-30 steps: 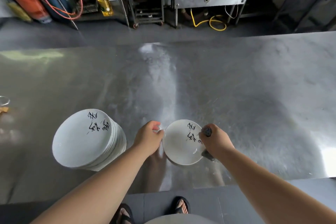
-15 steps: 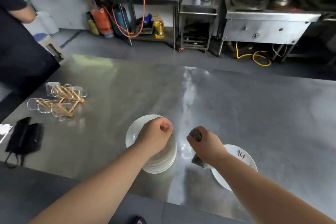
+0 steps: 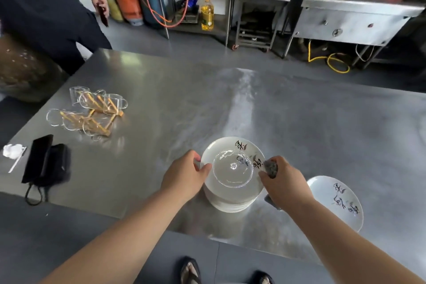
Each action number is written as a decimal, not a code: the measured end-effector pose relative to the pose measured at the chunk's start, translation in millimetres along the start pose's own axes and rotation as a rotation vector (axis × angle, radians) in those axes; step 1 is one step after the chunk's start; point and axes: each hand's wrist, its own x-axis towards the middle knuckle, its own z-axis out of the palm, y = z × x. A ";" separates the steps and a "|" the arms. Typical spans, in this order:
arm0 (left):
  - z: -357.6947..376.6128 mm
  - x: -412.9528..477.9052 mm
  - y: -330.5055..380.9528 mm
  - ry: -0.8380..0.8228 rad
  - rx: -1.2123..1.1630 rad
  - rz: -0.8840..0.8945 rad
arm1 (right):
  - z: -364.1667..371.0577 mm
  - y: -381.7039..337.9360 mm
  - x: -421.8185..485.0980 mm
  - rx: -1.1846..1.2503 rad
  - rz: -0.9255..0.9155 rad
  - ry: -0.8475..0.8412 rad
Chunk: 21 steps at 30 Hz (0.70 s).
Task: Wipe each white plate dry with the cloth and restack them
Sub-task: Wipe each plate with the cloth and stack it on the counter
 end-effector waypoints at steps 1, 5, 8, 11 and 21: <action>0.4 2.1 -1.0 -0.004 0.011 0.007 | 1.7 0.4 0.1 0.016 0.025 0.011; -1.9 10.8 -2.0 -0.030 0.009 0.051 | 5.9 0.6 0.0 0.124 0.095 0.019; -6.3 13.2 0.4 -0.060 -0.021 0.080 | 4.5 -2.6 -3.4 0.166 0.097 0.077; -12.3 13.2 7.8 -0.063 -0.086 0.111 | 1.4 -6.5 -9.9 0.150 0.099 0.109; -53.7 -4.6 55.8 -0.475 -1.153 -0.013 | -54.6 -26.1 -46.1 0.338 0.042 0.233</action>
